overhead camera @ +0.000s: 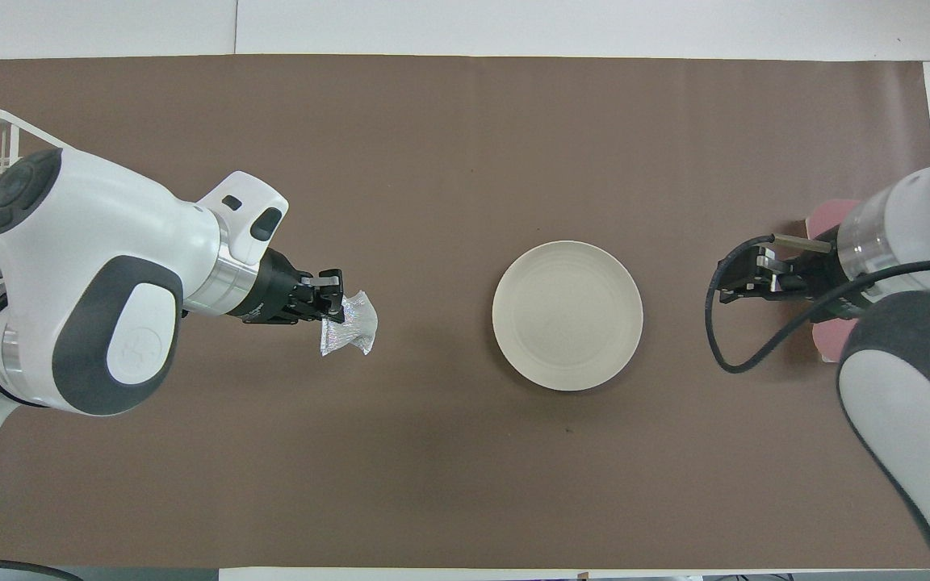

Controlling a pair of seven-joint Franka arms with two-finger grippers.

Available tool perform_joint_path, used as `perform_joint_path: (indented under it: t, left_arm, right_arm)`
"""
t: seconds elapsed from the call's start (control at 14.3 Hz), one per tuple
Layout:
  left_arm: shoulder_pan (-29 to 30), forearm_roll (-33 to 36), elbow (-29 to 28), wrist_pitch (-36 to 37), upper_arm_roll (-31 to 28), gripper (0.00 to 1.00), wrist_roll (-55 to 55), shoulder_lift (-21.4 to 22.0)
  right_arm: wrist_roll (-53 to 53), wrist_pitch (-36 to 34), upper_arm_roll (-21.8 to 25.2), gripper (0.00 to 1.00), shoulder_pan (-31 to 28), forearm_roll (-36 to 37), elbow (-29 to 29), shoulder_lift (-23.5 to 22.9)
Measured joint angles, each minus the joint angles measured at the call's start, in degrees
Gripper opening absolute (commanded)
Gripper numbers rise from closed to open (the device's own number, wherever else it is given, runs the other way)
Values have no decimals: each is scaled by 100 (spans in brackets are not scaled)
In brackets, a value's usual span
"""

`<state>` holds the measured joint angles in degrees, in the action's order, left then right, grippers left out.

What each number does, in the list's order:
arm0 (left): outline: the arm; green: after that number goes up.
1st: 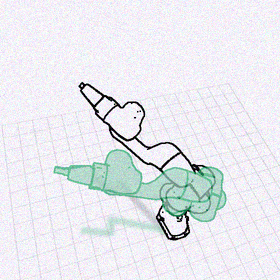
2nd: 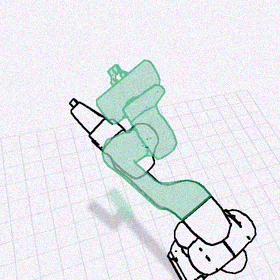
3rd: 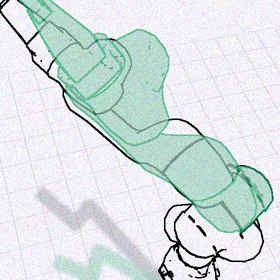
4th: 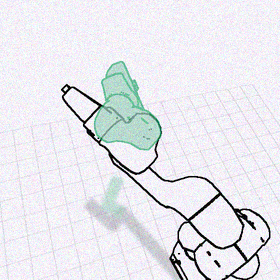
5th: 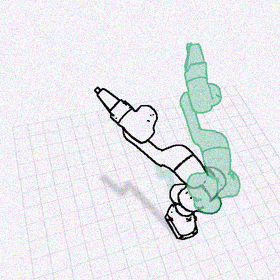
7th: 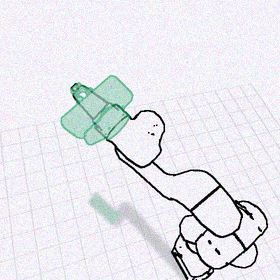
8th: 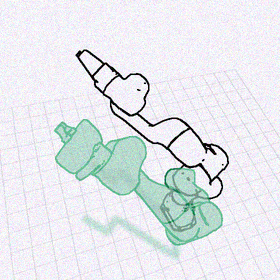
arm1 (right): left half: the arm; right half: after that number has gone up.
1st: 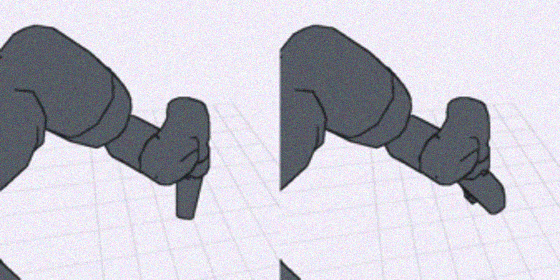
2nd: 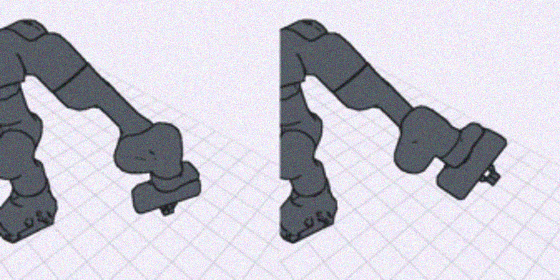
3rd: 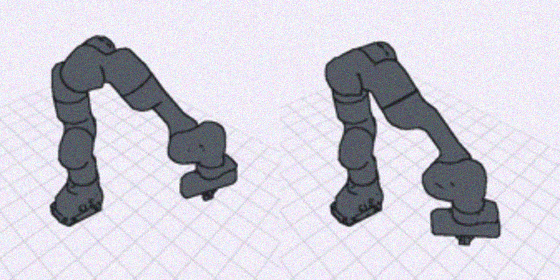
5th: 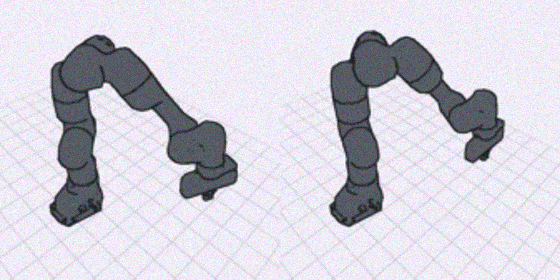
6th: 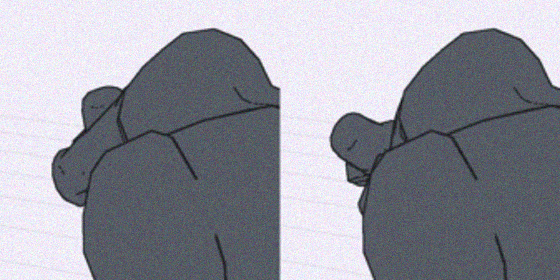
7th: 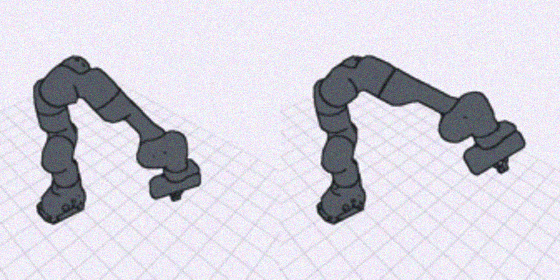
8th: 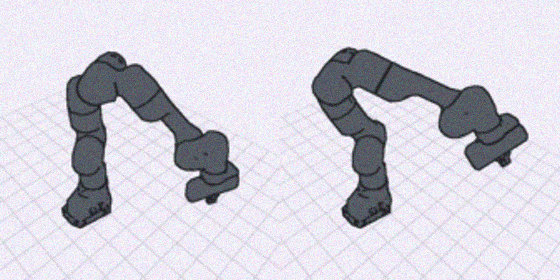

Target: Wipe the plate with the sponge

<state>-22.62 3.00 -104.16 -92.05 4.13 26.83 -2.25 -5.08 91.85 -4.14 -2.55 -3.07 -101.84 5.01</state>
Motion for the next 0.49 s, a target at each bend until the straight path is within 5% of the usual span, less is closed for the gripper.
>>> perform_joint_path:
  t: [0.49]
  left_arm:
    - [-456, 2383, 348, 1476, 0, 0, 444, -339]
  right_arm:
    - [326, 177, 12, 100, -24, 0, 162, -219]
